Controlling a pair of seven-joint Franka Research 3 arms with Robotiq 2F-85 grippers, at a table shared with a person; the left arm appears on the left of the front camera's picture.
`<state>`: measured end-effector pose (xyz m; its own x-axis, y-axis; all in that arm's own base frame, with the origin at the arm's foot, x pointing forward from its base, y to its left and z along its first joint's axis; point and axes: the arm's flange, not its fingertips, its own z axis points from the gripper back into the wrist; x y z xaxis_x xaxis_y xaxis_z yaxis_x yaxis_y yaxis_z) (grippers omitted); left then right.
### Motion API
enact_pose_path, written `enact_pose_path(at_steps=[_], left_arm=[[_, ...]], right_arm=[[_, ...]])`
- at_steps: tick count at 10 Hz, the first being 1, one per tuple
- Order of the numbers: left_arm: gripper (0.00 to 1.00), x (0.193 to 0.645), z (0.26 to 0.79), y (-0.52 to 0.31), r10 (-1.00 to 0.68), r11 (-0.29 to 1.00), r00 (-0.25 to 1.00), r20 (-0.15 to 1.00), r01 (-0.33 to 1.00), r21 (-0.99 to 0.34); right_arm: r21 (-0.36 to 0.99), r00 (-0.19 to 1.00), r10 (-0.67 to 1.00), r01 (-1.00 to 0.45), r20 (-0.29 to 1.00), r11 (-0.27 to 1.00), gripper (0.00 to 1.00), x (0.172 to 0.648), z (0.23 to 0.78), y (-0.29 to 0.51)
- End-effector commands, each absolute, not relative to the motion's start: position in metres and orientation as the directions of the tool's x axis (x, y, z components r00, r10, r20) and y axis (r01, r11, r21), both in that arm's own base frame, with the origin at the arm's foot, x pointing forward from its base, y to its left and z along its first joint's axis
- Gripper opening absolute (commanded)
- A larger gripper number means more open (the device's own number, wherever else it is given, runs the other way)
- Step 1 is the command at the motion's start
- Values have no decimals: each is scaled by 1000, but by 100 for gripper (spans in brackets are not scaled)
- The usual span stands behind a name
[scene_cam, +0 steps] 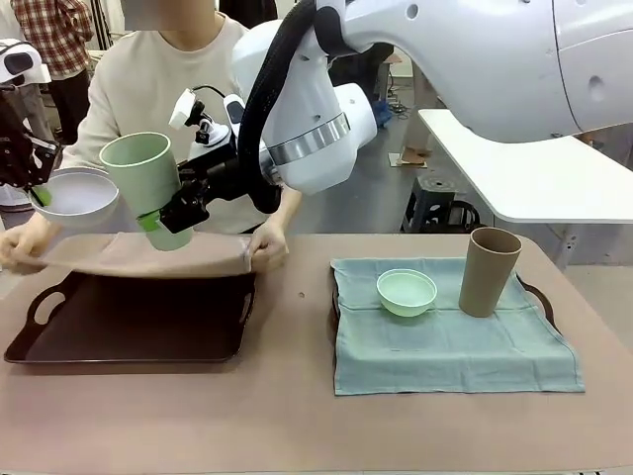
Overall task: Set up a tray with a mat and arrange the tableware.
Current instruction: Place the Picnic Bowl and Reusable plastic cup back onto the Handle tray in front of the human's position.
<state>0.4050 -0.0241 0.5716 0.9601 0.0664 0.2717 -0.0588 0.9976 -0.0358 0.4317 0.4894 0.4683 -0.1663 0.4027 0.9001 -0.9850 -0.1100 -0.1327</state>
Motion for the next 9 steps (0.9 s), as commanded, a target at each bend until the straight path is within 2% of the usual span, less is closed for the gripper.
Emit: enact_pose_path(at_steps=[1,9], left_arm=[[0,407,574,-24,51,999,960,274,-44,-30],[0,407,574,-24,51,999,960,274,-44,-30]], right_arm=[[-138,-174,393,-983,903,-119,22,433,472,493],[-138,-174,393,-983,903,-119,22,433,472,493]])
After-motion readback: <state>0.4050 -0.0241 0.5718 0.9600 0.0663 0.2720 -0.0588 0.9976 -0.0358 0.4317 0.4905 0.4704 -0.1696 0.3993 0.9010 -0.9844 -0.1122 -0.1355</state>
